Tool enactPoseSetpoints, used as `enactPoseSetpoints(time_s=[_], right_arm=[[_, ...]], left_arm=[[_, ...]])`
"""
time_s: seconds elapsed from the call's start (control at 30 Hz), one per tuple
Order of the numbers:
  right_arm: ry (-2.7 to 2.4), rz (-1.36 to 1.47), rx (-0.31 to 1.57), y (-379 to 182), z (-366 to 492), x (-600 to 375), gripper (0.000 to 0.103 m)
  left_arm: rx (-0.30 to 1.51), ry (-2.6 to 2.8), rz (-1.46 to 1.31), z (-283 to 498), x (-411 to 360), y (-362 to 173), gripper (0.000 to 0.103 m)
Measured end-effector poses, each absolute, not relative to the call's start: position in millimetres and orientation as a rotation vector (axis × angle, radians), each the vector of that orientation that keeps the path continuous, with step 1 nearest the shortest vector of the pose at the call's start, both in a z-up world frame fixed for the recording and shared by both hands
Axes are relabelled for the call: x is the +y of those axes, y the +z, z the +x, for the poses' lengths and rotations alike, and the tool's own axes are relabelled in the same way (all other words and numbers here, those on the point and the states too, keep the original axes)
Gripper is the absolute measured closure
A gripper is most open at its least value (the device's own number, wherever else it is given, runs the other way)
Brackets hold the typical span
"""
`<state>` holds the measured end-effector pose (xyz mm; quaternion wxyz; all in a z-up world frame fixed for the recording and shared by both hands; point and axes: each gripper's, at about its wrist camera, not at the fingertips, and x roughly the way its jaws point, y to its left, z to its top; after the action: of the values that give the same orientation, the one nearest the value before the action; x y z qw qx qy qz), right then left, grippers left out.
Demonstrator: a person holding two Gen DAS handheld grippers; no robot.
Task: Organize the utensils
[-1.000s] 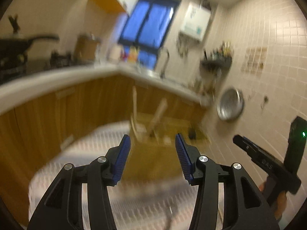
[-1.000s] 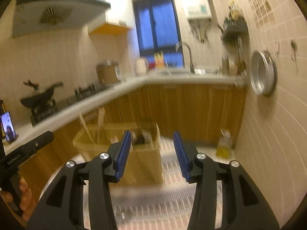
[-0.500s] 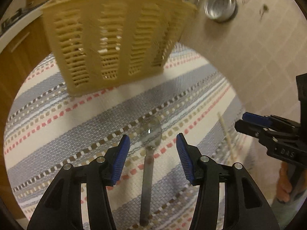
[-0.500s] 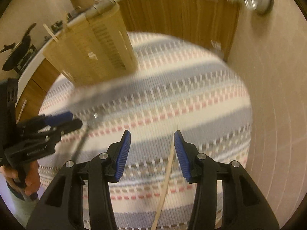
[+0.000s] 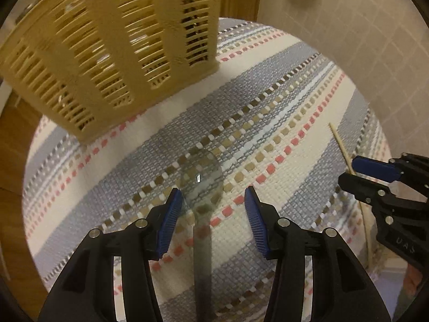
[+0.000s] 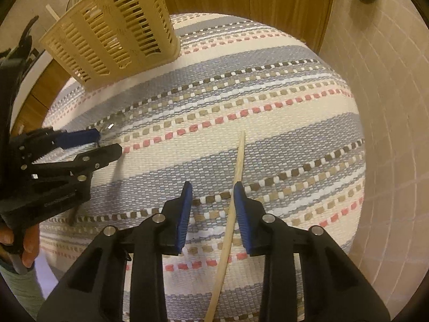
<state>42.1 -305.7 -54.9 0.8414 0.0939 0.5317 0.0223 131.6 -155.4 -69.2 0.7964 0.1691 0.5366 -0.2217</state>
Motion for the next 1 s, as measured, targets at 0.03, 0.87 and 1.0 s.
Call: enactPoseSetpoints(time_s=[0.03, 0.87, 1.0], right_arm=[[0.046, 0.198, 1.124, -55, 42, -306, 0.076], [0.204, 0.271, 1.138, -39, 60, -304, 0.103], [0.188, 0.307, 1.112, -26, 57, -319, 0.101]], left_arm=[[1.153, -0.467, 0.379, 132, -158, -70, 0.057], [1.02, -0.476, 0.11, 119, -103, -36, 0.074], [1.019, -0.475, 0.096, 118, -94, -34, 0.074]])
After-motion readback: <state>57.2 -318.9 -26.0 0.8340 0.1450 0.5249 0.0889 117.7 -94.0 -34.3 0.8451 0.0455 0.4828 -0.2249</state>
